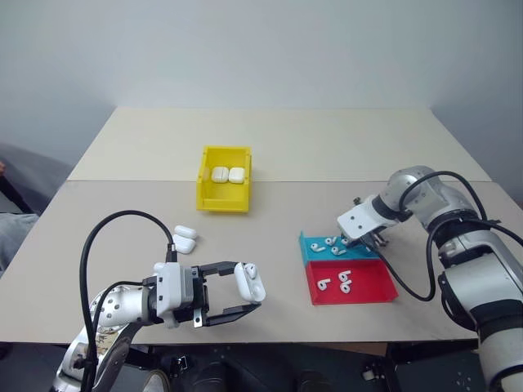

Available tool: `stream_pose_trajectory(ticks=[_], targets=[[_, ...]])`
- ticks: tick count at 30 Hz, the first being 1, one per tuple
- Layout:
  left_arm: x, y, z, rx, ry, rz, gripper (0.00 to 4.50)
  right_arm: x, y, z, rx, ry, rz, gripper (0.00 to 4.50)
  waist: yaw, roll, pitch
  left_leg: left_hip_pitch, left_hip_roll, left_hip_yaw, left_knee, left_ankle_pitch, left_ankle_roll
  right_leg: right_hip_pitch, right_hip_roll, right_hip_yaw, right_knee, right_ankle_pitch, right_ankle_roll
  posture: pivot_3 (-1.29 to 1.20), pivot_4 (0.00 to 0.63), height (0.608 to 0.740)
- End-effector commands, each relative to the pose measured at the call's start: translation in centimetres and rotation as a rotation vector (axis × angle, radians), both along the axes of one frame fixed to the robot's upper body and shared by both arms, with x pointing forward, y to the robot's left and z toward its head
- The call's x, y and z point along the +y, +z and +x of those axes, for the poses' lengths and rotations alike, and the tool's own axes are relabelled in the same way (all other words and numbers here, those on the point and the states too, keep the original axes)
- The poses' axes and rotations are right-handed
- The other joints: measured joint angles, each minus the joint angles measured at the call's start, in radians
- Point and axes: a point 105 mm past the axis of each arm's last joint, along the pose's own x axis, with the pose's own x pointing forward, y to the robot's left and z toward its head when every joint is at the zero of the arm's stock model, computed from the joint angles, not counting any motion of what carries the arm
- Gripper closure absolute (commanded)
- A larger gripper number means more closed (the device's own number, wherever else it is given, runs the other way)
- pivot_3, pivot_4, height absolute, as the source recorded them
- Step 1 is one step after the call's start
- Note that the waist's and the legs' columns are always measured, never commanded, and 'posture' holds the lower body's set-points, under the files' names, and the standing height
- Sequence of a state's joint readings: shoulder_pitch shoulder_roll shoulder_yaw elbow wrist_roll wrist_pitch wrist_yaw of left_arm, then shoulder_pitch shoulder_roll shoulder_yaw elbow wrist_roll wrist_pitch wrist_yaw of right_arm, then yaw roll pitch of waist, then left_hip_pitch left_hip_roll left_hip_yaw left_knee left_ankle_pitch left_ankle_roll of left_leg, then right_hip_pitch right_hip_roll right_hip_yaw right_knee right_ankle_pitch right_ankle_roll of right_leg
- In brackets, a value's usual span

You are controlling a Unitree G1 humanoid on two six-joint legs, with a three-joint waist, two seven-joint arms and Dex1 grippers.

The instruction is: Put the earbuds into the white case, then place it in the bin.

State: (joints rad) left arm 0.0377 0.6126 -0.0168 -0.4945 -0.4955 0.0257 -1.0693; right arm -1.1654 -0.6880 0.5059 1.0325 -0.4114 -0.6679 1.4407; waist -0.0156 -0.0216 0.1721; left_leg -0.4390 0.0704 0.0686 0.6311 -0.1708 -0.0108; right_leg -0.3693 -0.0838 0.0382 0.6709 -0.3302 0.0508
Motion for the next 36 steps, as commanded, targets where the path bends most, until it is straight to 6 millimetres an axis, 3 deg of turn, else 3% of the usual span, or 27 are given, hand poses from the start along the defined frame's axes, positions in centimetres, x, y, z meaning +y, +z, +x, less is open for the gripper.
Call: stream_pose_trajectory(ticks=[1,6,10,15,19,21,24,30,36], targets=[[0.1,1.0,-0.2,-0.056,-0.005,-0.004,1.77,-0.2,0.6,0.2,-0.028,0.003,-0.010,3.24,0.000,0.000,0.000,0.000,0.000,0.000,0.000,0.000,0.000,0.000,0.000,0.000,0.000,0.000,0.000,0.00,0.150,0.740],[0.1,1.0,-0.1,-0.059,-0.008,-0.002,1.77,-0.4,0.6,0.3,-0.031,-0.008,-0.014,3.24,0.000,0.000,0.000,0.000,0.000,0.000,0.000,0.000,0.000,0.000,0.000,0.000,0.001,0.000,0.000,0.00,0.150,0.740],[0.0,1.0,0.0,-0.060,-0.014,-0.001,1.77,-0.5,0.5,0.2,-0.022,-0.012,-0.004,3.88,0.000,0.000,0.000,0.001,0.000,0.000,0.001,0.000,0.000,0.001,0.000,0.000,0.001,0.000,0.000,0.00,0.150,0.740],[-0.1,1.1,0.1,-0.067,-0.024,-0.002,1.77,-0.3,0.9,-0.1,-0.019,-0.010,0.034,3.88,0.000,0.000,0.000,0.001,0.000,0.000,0.001,0.000,0.000,0.001,0.000,0.000,0.002,0.000,0.000,0.00,0.150,0.740],[-0.3,1.6,0.3,-0.081,-0.038,-0.018,1.77,0.3,3.1,0.0,-0.050,-0.065,0.173,3.88,0.001,0.000,0.000,0.001,0.000,0.000,0.001,0.000,0.000,0.001,0.000,0.000,0.002,0.000,0.000,0.00,0.150,0.740],[-0.6,2.1,0.4,-0.090,-0.051,-0.043,1.77,1.3,5.6,-0.7,-0.052,-0.126,0.390,3.88,0.002,0.000,0.000,0.001,0.000,0.000,0.001,0.000,0.000,0.001,0.000,0.000,0.002,0.000,0.000,0.00,0.150,0.740],[-1.0,2.9,0.6,-0.089,-0.062,-0.089,1.77,2.5,9.0,-3.1,-0.024,-0.161,0.710,3.88,0.007,0.000,0.000,0.001,0.000,-0.001,0.001,0.000,0.000,0.001,0.000,-0.001,0.002,0.000,0.000,0.00,0.150,0.740],[-2.2,4.8,1.6,-0.113,-0.093,-0.195,1.77,4.8,13.7,-11.0,0.198,-0.142,1.200,3.88,0.017,0.000,0.000,0.000,0.000,-0.002,0.002,0.000,0.000,0.003,0.000,-0.002,0.002,0.000,0.000,0.00,0.150,0.740],[-3.5,5.7,2.5,-0.111,-0.142,-0.215,1.77,6.2,15.4,-14.9,0.448,-0.141,1.480,3.88,0.011,0.000,0.000,0.002,0.000,-0.004,0.003,0.000,0.000,0.006,0.001,-0.002,0.002,0.002,0.001,0.00,0.150,0.740]])
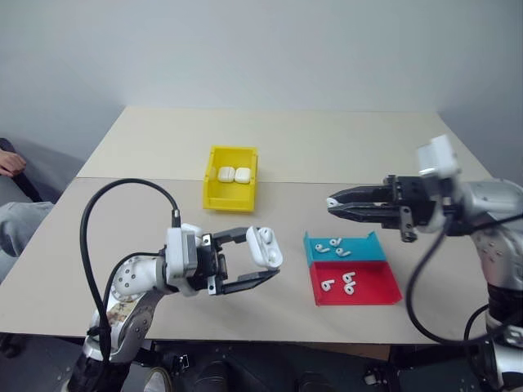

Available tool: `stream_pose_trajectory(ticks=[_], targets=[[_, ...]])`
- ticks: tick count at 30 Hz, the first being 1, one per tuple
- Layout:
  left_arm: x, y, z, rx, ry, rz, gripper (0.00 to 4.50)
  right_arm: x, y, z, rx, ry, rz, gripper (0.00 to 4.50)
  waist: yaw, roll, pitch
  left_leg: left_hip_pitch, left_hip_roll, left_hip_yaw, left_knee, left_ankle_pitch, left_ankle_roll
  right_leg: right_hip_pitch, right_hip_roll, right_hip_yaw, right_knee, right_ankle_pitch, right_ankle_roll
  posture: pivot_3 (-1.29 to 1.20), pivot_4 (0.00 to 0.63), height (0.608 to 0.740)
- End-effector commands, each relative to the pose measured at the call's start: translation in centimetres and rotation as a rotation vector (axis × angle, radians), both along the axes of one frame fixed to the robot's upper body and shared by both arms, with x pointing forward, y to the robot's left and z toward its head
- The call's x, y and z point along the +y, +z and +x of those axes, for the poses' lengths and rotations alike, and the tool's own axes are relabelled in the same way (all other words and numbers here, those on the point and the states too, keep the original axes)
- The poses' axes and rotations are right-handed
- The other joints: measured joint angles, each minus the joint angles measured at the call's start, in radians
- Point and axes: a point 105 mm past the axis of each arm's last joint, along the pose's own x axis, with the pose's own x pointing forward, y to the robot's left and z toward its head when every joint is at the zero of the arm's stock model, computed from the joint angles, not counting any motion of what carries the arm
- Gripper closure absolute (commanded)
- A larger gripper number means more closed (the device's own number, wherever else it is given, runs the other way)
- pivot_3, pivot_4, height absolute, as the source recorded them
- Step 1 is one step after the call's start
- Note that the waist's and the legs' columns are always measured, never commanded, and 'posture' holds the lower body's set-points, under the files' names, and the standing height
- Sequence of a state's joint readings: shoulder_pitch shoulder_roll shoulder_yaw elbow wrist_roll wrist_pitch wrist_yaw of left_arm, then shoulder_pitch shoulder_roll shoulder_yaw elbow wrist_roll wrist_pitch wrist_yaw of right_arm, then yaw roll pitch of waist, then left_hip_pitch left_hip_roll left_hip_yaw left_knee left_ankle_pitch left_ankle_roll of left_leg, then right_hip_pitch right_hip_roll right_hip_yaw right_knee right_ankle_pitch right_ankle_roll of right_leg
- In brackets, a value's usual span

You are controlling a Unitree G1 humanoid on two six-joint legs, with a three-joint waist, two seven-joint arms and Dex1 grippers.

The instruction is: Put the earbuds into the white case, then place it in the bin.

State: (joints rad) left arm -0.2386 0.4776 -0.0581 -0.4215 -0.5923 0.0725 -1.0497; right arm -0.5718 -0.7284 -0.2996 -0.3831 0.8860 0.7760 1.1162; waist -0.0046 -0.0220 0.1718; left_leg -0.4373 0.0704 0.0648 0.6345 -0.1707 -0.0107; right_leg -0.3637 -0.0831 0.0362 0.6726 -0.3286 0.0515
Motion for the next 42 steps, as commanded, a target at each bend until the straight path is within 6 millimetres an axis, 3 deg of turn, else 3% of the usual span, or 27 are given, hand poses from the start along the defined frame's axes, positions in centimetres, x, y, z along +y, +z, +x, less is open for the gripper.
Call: stream_pose_trajectory(ticks=[1,6,11,29,38,42], targets=[[-0.9,0.6,0.4,-0.011,-0.036,-0.007,1.77,0.9,1.0,-2.5,0.061,0.066,0.120,3.88,0.001,0.000,0.000,0.000,0.000,0.000,0.000,0.000,0.000,0.001,0.000,0.000,0.000,0.000,0.000,0.00,0.150,0.740],[-1.8,0.9,0.7,-0.022,-0.056,0.009,1.77,2.2,0.9,-3.1,0.159,0.099,0.213,3.88,-0.005,0.000,0.000,0.000,0.000,-0.001,0.000,0.000,0.000,0.001,0.001,0.000,-0.001,0.000,0.000,0.00,0.150,0.740],[-2.2,1.1,0.7,-0.024,-0.067,-0.011,1.77,3.5,-0.4,-3.7,0.182,0.120,0.188,3.88,-0.006,0.000,0.000,0.000,0.000,-0.001,0.000,0.000,0.000,0.001,0.001,0.000,-0.002,0.000,0.000,0.00,0.150,0.740],[-2.3,1.2,0.2,-0.030,-0.065,-0.033,1.77,4.4,-3.1,-4.1,0.200,0.123,0.101,3.88,-0.007,0.000,0.000,0.000,0.000,-0.001,-0.001,0.000,0.000,0.001,0.001,0.000,-0.004,0.000,0.001,0.00,0.150,0.740],[-2.2,1.2,0.4,-0.033,-0.058,-0.035,1.77,4.4,-3.4,-4.1,0.167,0.125,0.091,3.88,-0.006,0.000,0.000,0.000,0.000,-0.001,-0.001,0.000,0.000,0.001,0.001,0.000,-0.005,0.000,0.001,0.00,0.150,0.740],[-2.2,1.2,0.3,-0.029,-0.056,-0.035,1.77,4.4,-3.6,-4.1,0.129,0.112,0.076,2.53,-0.006,0.000,0.000,-0.001,0.000,-0.001,-0.001,0.000,0.000,0.001,0.001,0.000,-0.006,0.000,0.001,0.00,0.150,0.740]])
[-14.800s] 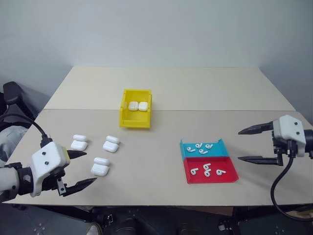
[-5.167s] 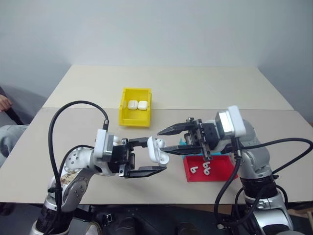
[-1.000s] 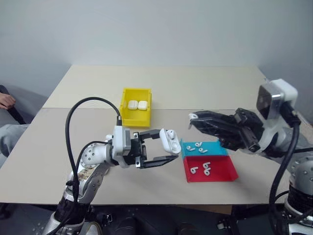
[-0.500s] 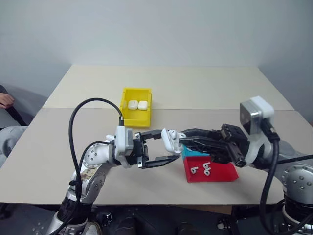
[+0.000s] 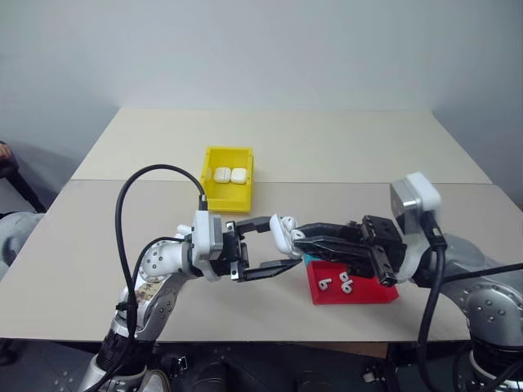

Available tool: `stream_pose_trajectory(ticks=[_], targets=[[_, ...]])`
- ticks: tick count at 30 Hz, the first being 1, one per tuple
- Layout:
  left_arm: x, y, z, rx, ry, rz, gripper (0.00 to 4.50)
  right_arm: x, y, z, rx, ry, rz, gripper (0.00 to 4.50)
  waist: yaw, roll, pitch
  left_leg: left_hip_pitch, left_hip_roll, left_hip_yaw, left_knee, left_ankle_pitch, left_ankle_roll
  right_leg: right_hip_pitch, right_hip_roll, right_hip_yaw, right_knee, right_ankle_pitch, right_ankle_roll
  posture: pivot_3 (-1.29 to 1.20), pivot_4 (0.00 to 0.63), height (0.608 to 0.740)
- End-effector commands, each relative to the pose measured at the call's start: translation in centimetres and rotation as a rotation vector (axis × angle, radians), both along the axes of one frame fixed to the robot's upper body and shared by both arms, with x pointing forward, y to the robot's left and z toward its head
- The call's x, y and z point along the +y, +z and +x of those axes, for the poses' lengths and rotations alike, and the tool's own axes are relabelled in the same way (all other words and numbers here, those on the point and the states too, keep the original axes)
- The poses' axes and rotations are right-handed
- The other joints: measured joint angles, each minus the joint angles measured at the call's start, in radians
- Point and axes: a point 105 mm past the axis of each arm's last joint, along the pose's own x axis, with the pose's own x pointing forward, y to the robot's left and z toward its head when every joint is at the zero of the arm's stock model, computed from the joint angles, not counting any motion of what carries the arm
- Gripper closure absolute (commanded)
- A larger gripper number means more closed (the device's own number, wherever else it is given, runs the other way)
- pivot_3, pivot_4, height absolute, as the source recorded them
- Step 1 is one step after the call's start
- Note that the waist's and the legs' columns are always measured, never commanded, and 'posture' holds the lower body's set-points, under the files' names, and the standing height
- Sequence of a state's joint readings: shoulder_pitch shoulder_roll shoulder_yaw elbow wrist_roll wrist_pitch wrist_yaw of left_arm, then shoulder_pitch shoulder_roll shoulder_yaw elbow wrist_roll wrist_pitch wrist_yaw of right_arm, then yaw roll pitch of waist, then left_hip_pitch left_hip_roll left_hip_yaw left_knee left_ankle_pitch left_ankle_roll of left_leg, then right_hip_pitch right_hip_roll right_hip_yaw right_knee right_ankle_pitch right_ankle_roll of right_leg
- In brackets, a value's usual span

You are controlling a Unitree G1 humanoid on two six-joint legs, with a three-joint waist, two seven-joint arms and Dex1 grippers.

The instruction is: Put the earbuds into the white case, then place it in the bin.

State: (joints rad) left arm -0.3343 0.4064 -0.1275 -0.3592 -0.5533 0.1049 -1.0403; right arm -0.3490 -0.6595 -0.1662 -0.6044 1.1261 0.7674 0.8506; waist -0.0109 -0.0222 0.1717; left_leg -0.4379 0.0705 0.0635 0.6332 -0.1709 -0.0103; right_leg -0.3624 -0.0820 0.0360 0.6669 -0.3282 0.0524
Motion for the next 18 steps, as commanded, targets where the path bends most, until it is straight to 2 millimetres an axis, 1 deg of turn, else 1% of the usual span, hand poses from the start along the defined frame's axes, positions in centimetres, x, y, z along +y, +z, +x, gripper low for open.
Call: stream_pose_trajectory(ticks=[1,8,13,15,17,18], targets=[[0.1,1.0,-0.7,-0.044,-0.006,-0.028,1.77,0.3,0.4,-0.6,-0.080,0.007,-0.016,2.21,0.000,0.000,0.000,0.000,0.000,0.000,0.000,0.000,0.000,0.000,0.000,0.000,0.000,0.000,0.000,0.00,0.150,0.740],[0.3,0.6,-0.4,-0.037,-0.003,-0.011,1.77,-0.6,0.6,-0.4,-0.111,-0.016,-0.010,2.21,0.000,0.000,0.000,0.000,0.000,0.000,0.000,0.000,0.000,0.000,0.000,0.000,-0.001,0.000,0.000,0.00,0.150,0.740],[0.3,-0.2,0.2,-0.032,0.005,0.025,1.77,-1.9,1.9,-1.1,-0.139,0.015,0.003,2.21,0.001,0.000,0.000,0.000,0.000,0.000,0.000,0.000,0.000,0.001,0.000,0.000,-0.001,0.000,0.000,0.00,0.150,0.740],[-0.1,-0.9,0.8,-0.025,0.018,0.097,1.77,-2.0,2.6,-1.0,-0.152,0.033,-0.011,2.21,0.001,0.000,0.000,0.000,0.000,0.000,0.000,0.000,0.000,0.001,0.000,0.000,-0.001,0.000,0.000,0.00,0.150,0.740],[-0.3,-1.5,1.2,-0.016,0.026,0.175,1.77,-1.8,3.1,-0.3,-0.165,0.025,-0.030,2.58,-0.003,0.000,0.000,0.000,0.000,0.000,0.000,0.000,0.000,0.001,0.000,0.000,-0.001,0.001,0.000,0.00,0.150,0.740],[-0.5,-1.5,1.2,-0.022,0.022,0.180,1.77,-1.6,3.4,0.2,-0.163,0.017,-0.045,2.81,-0.003,0.000,0.000,0.000,0.000,0.000,0.000,0.000,0.000,0.001,0.001,0.000,-0.001,0.001,0.000,0.00,0.150,0.740]])
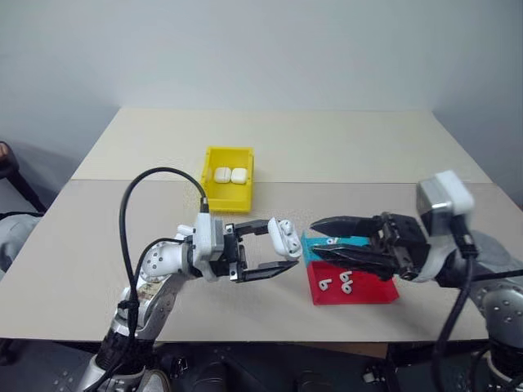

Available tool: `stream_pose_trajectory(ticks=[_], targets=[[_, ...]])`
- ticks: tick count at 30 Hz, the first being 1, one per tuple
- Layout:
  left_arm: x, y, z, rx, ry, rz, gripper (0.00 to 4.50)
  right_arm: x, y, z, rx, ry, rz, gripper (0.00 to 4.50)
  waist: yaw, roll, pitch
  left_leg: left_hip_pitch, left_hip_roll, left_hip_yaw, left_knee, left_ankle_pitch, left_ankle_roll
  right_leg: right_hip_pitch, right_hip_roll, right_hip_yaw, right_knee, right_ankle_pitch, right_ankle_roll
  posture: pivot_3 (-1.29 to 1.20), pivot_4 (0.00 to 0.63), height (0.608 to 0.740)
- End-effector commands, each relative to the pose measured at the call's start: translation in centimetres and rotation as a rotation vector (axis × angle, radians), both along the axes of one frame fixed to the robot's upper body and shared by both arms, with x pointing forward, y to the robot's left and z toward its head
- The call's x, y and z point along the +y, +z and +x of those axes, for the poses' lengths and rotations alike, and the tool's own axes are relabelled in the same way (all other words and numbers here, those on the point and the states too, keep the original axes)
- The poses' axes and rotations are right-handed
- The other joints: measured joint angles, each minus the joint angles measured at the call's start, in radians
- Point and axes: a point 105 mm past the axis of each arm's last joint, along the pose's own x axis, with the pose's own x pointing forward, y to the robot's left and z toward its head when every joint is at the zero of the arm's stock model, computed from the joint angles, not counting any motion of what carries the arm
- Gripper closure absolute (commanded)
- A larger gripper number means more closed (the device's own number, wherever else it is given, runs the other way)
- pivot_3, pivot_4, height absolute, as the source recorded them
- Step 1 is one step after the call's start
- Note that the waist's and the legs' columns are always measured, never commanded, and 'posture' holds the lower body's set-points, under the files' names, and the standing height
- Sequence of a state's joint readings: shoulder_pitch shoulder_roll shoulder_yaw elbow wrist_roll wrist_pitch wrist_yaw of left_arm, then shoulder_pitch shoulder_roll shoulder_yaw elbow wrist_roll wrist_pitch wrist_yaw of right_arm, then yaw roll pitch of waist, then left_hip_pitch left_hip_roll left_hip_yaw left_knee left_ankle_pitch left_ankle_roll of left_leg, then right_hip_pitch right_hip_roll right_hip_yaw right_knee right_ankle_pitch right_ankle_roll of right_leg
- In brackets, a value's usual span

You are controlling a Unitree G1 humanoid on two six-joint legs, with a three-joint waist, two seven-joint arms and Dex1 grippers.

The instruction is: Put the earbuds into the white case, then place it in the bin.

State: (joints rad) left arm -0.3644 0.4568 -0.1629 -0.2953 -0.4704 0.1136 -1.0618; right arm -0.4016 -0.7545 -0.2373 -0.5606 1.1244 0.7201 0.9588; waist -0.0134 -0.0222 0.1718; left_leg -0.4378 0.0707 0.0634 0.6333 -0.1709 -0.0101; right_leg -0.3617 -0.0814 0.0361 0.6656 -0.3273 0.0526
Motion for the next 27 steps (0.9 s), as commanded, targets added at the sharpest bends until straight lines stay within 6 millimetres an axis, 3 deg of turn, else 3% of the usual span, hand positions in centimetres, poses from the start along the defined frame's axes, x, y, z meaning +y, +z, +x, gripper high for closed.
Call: stream_pose_trajectory(ticks=[1,5,10,15,27], targets=[[-0.8,0.4,0.0,-0.038,-0.017,0.033,1.77,0.5,1.4,0.4,-0.048,0.013,-0.032,3.12,-0.001,0.000,0.000,0.000,0.000,0.000,0.000,0.000,0.000,0.000,0.000,0.000,0.000,0.000,0.000,0.00,0.150,0.740],[-1.7,0.1,0.6,-0.044,-0.018,0.082,1.77,2.1,1.7,1.0,-0.094,0.062,-0.120,4.46,0.002,0.000,0.000,0.000,0.000,0.000,-0.001,0.000,0.000,0.000,0.000,0.000,-0.001,0.000,0.000,0.00,0.150,0.740],[-2.6,-0.8,1.3,0.000,-0.021,0.172,1.77,3.7,0.2,1.4,-0.124,0.117,-0.267,4.46,0.004,0.000,0.000,-0.002,0.000,0.000,-0.001,0.000,0.000,-0.002,0.000,0.000,-0.002,0.000,0.000,0.00,0.150,0.740],[-3.1,-0.5,1.3,-0.020,-0.026,0.157,1.77,4.1,-0.9,1.8,-0.156,0.123,-0.347,4.46,0.009,0.000,0.000,-0.004,0.000,0.000,-0.001,0.000,0.000,-0.005,0.000,0.000,-0.001,0.000,0.000,0.00,0.150,0.740],[-2.3,0.7,0.5,-0.048,-0.002,0.048,1.77,2.2,-2.1,3.2,-0.157,0.038,-0.430,4.46,0.014,0.000,0.000,-0.004,0.000,0.001,0.000,0.000,0.000,-0.005,0.000,0.000,-0.001,0.000,0.000,0.00,0.150,0.740]])
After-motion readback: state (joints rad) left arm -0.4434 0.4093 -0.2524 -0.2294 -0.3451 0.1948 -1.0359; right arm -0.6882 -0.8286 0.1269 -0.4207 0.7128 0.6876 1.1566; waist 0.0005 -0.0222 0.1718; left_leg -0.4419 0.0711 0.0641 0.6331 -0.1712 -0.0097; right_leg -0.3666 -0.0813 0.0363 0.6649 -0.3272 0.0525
